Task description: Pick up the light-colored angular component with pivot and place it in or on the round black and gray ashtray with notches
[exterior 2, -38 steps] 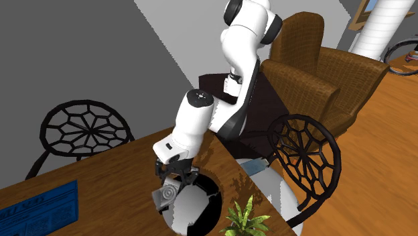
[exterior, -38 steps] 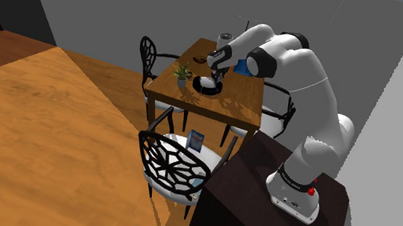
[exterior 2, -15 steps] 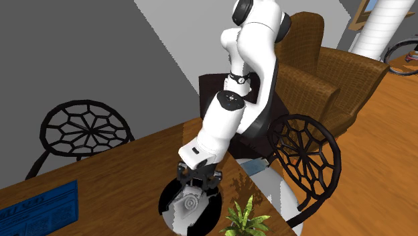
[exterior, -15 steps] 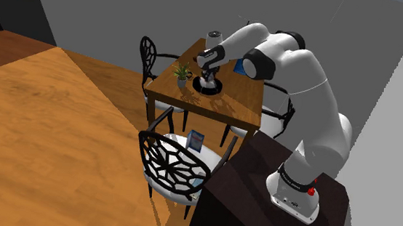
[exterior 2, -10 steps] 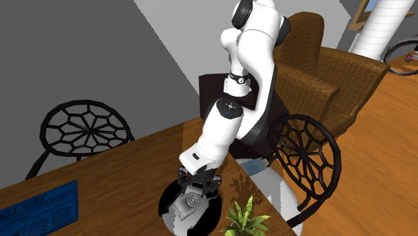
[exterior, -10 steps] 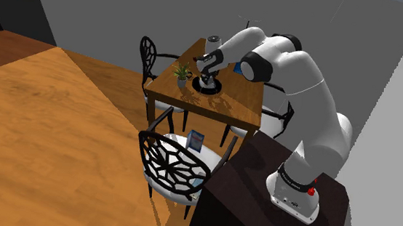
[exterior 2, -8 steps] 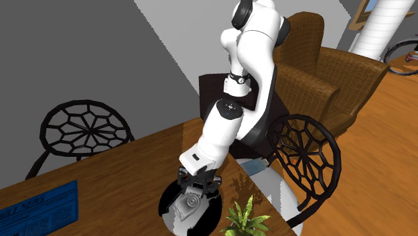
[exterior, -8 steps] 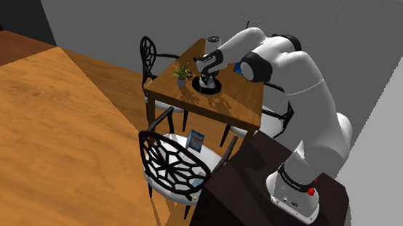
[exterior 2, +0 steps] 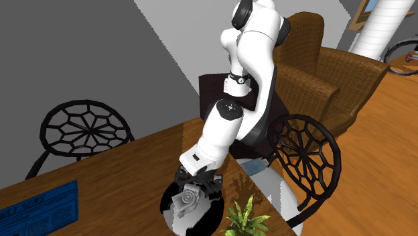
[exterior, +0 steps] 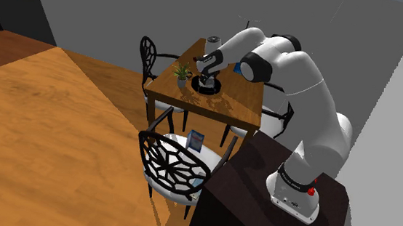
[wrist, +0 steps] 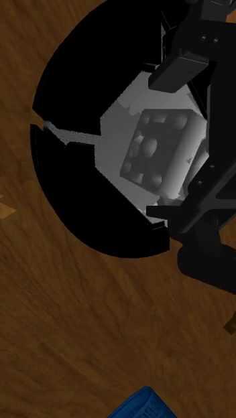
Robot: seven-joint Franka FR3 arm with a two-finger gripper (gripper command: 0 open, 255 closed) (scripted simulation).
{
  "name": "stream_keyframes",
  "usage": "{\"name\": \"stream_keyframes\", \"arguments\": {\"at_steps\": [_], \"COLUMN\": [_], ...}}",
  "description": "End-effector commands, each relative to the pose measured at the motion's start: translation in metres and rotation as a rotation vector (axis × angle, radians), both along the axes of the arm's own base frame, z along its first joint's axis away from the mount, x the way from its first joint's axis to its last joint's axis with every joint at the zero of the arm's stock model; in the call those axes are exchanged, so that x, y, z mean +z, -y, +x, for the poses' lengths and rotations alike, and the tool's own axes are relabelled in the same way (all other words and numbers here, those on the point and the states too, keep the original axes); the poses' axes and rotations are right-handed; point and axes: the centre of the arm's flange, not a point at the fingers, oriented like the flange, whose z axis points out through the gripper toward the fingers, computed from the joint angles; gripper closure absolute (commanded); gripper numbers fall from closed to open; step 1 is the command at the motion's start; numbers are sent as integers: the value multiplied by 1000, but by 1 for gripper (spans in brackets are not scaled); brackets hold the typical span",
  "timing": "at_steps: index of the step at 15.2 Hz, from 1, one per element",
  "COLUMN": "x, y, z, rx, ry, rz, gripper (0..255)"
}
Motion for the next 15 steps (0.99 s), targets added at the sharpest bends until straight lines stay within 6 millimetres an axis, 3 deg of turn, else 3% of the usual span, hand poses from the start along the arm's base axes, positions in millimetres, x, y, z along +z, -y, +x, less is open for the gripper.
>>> {"name": "stream_keyframes", "arguments": {"at_steps": [1,3,7,15], "x": [0,0,47,47], "y": [0,0,-16,-16], "z": [0,0,-6,-6], "rx": [0,0,0,0], "ry": [0,0,0,0], "rz": [0,0,0,0], "gripper": [0,0,0,0]}}
